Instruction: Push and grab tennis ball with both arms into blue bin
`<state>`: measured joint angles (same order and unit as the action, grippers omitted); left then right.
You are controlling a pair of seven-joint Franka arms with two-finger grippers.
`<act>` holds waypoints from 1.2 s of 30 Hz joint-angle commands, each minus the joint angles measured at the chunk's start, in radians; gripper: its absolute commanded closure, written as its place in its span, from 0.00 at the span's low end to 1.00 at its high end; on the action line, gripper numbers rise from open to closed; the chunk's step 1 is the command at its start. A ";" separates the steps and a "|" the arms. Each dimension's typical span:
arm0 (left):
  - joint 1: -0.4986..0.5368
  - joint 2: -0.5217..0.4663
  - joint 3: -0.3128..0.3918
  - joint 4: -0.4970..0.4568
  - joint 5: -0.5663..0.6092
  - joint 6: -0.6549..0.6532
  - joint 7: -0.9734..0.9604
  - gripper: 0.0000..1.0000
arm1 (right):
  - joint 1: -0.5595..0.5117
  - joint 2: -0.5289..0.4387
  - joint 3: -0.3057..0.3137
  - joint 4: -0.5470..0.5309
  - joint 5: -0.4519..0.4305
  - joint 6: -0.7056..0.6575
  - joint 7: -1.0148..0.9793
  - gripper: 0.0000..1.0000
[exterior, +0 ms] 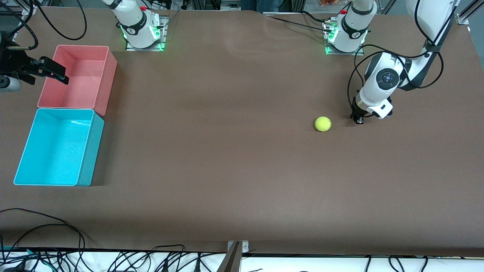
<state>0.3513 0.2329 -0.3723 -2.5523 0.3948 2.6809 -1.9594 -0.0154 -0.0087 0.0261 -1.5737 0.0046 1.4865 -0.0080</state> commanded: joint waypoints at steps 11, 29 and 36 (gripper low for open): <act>0.110 -0.027 -0.003 0.197 0.033 -0.196 0.345 1.00 | 0.000 0.001 -0.003 0.018 0.012 -0.011 0.000 0.00; 0.077 -0.017 -0.031 0.714 -0.162 -0.760 1.103 1.00 | 0.002 0.003 0.001 0.018 0.009 -0.015 -0.004 0.00; 0.048 -0.015 -0.050 0.859 -0.171 -0.904 1.304 1.00 | 0.002 0.004 0.001 0.017 0.005 -0.015 -0.004 0.00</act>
<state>0.4247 0.2073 -0.4166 -1.7986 0.2552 1.8817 -0.8072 -0.0148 -0.0084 0.0270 -1.5737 0.0046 1.4853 -0.0080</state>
